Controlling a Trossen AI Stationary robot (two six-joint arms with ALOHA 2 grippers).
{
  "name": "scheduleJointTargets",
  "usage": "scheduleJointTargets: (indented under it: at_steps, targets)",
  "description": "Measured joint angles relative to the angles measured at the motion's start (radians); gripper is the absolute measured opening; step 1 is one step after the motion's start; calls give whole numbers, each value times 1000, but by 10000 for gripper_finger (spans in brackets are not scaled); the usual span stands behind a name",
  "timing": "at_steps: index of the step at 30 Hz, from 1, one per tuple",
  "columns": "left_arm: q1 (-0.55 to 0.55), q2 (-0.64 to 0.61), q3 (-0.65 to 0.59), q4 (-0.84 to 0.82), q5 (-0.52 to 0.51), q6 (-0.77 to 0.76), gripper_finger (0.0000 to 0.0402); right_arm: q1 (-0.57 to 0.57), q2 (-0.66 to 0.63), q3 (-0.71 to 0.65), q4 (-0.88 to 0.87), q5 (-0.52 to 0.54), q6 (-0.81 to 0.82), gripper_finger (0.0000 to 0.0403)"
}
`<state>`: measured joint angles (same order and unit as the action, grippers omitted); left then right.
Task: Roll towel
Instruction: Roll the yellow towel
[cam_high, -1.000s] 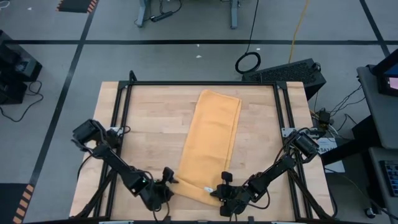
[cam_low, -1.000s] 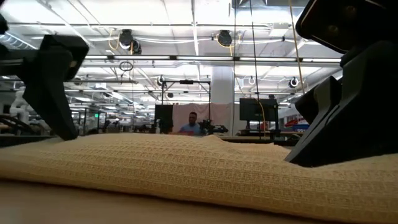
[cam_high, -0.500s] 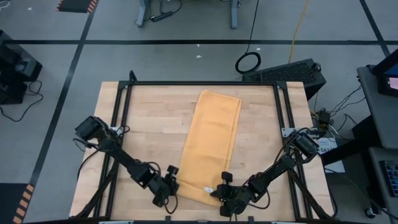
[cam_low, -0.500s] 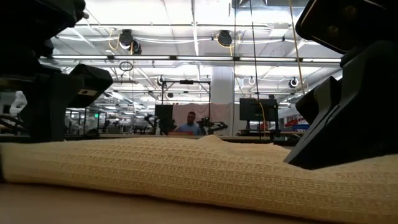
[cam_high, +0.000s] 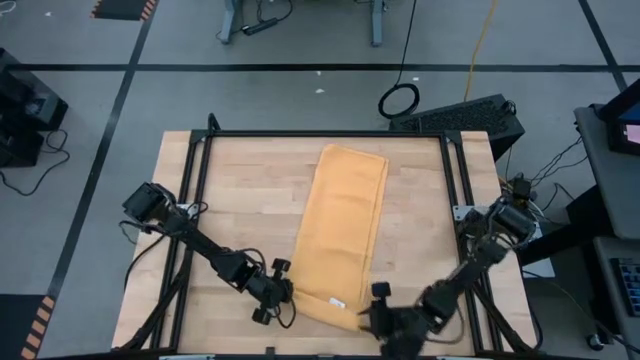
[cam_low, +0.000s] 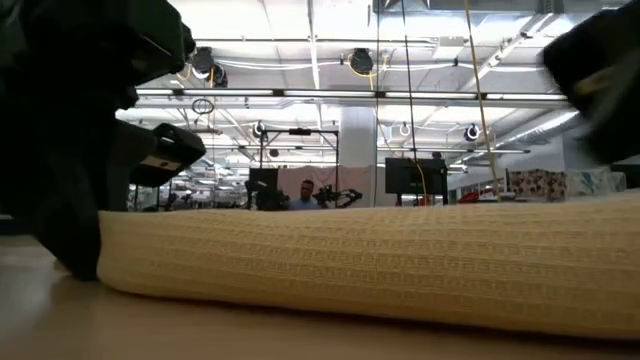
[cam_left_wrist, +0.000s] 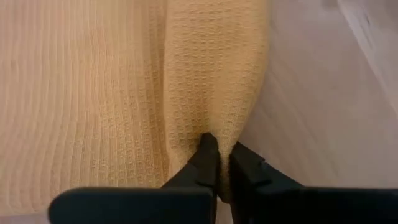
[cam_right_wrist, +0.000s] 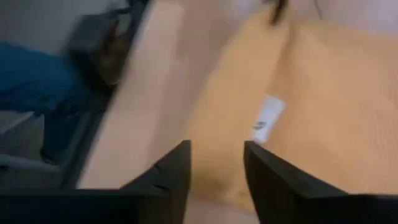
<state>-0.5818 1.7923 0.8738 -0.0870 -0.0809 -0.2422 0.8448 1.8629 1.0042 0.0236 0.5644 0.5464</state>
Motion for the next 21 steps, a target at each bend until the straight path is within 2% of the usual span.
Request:
scheduleJointTargets:
  at_steps: [6, 10, 16, 21]
  targets:
    - [45, -25, -3, -18, 94, -54, 10, 123, 83, 1, 113, 197, -105, 213]
    - [84, -25, -2, -14, 168, -76, 9, 138, 174, 3, 295, 271, -225, 245]
    - [122, -25, -2, -15, 232, -113, 10, 96, 261, 54, 333, 327, -288, 253]
    - [129, -26, -1, -21, 254, -137, 10, 58, 276, 64, 271, 325, -189, 250]
